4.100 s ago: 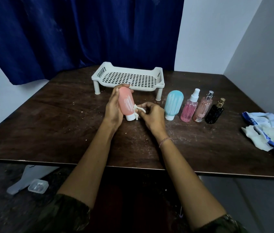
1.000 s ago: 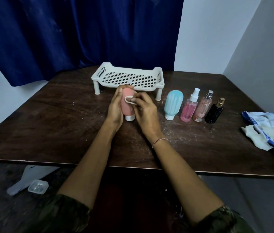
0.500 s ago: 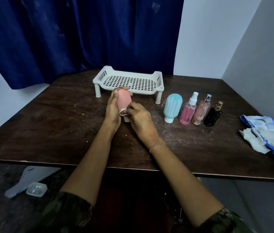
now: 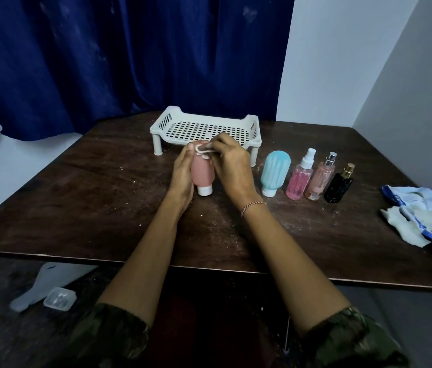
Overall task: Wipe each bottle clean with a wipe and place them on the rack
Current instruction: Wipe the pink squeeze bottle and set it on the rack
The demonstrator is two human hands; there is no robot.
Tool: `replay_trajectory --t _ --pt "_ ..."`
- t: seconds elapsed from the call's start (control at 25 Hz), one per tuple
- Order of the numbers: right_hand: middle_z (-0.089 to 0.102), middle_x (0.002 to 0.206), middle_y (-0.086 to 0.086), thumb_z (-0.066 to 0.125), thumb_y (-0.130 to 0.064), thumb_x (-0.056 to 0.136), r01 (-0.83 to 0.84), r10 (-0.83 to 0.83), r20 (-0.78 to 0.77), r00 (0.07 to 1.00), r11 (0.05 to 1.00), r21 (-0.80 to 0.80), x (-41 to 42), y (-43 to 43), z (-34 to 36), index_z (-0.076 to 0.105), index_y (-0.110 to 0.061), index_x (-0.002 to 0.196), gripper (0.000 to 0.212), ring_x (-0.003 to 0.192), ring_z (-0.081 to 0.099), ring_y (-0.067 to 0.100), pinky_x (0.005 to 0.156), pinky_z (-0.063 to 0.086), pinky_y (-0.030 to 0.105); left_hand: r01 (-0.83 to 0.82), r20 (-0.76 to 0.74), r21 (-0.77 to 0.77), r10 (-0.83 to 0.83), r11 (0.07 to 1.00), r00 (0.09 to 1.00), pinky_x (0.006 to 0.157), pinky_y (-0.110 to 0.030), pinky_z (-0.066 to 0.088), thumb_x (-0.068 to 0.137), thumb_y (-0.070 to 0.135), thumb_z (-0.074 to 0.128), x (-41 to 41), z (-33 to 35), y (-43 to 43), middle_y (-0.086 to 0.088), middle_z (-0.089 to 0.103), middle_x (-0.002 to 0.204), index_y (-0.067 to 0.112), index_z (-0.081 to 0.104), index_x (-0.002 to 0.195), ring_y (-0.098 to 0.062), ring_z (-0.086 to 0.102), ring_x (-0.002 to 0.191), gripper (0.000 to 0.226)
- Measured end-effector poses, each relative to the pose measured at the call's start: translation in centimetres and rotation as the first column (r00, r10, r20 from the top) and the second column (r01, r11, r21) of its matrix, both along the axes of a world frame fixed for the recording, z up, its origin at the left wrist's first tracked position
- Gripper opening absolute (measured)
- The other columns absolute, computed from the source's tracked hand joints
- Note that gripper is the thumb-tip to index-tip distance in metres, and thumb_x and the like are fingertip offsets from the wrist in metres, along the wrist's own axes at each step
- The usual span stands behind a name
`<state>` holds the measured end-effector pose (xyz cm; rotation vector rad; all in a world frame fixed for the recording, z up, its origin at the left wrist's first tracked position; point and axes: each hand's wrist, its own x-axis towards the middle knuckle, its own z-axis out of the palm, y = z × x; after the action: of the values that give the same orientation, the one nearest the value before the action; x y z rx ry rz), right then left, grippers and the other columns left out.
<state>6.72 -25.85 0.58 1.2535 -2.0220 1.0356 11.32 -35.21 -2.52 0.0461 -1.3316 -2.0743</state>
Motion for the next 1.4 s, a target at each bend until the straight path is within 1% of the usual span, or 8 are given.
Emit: replay_trajectory --t 0.12,0.36,0.56,0.76,0.92,1.16,1.28,1.4 --pt "0.062 0.091 0.006 0.065 0.000 0.079 -0.050 0.050 0.028 0.998 0.999 -0.007 -0.3 0.7 -0.6 0.069 -0.002 0.093 0.015 0.084 0.060 0.014 0.078 0.053 0.028 -0.006 0.009 -0.003 0.006 1.000 1.000 0.074 -0.022 0.053 0.102 0.017 0.031 -0.1 -0.1 -0.2 0.004 0.070 0.086 0.012 0.060 0.097 -0.007 0.065 0.082 0.030" --pt "0.059 0.081 0.009 0.067 0.006 0.076 -0.136 0.130 0.146 0.981 0.990 0.033 -0.1 2.5 -2.8 0.071 -0.002 0.088 0.015 0.071 0.054 0.007 0.069 0.040 0.003 -0.044 0.061 -0.113 0.051 0.993 0.997 0.075 -0.022 0.051 0.102 0.021 0.029 0.0 -0.2 -0.3 0.001 0.063 0.097 0.016 0.062 0.096 -0.003 0.062 0.083 0.034" --pt "0.057 0.079 0.012 0.066 0.007 0.074 -0.141 0.121 0.162 0.979 0.983 0.118 0.5 3.1 -4.1 0.071 -0.002 0.086 0.016 0.069 0.059 0.019 0.067 0.043 0.019 -0.059 0.100 -0.168 0.077 0.984 0.992 0.071 -0.018 0.051 0.102 0.021 0.030 0.2 -0.2 0.0 0.008 0.067 0.095 0.017 0.062 0.096 0.002 0.062 0.080 0.033" --pt "0.062 0.090 0.010 0.065 0.008 0.074 -0.200 0.163 0.160 0.974 0.946 0.256 0.9 3.2 -4.7 0.071 -0.002 0.086 0.017 0.080 0.064 0.024 0.074 0.045 0.021 -0.119 0.129 -0.203 0.147 0.972 0.981 0.070 -0.018 0.051 0.102 0.022 0.033 0.3 -0.2 -0.1 0.008 0.066 0.094 0.016 0.062 0.097 0.002 0.063 0.079 0.030" --pt "0.060 0.095 0.009 0.064 -0.002 0.080 -0.185 0.148 0.136 0.980 0.929 0.321 0.9 3.0 -4.7 0.070 -0.004 0.093 0.015 0.087 0.062 0.024 0.079 0.050 0.031 -0.179 0.113 -0.213 0.206 0.960 0.972 0.063 -0.015 0.047 0.102 0.020 0.035 0.5 -0.1 -0.1 0.012 0.066 0.081 0.020 0.061 0.090 0.005 0.059 0.070 0.029" --pt "0.057 0.085 0.005 0.052 -0.031 0.091 -0.061 0.047 0.048 0.998 0.932 0.358 1.5 3.1 -4.5 0.068 -0.009 0.088 0.028 0.083 0.052 0.022 0.073 0.047 0.034 -0.271 0.084 -0.148 0.285 0.951 0.955 0.071 -0.014 0.047 0.102 0.020 0.035 0.7 0.0 -0.7 0.006 0.063 0.092 0.021 0.061 0.092 0.006 0.060 0.077 0.028" --pt "0.059 0.087 0.002 0.055 -0.032 0.091 -0.002 0.001 0.005 1.000 0.939 0.345 1.0 3.1 -4.4 0.069 -0.011 0.086 0.026 0.087 0.050 0.019 0.070 0.049 0.035 -0.286 0.092 -0.153 0.301 0.946 0.949 0.070 -0.012 0.046 0.101 0.021 0.036 0.8 -0.1 -0.7 0.007 0.062 0.091 0.022 0.061 0.091 0.007 0.058 0.075 0.027" --pt "0.060 0.088 0.002 0.067 -0.025 0.083 -0.039 0.022 0.104 0.994 0.986 0.165 0.7 2.8 -4.5 0.067 -0.008 0.083 0.017 0.085 0.050 0.017 0.072 0.045 0.028 -0.299 0.082 -0.149 0.313 0.943 0.946 0.066 -0.009 0.045 0.101 0.018 0.035 0.9 0.1 -0.4 0.007 0.060 0.089 0.022 0.060 0.090 0.011 0.058 0.072 0.027"
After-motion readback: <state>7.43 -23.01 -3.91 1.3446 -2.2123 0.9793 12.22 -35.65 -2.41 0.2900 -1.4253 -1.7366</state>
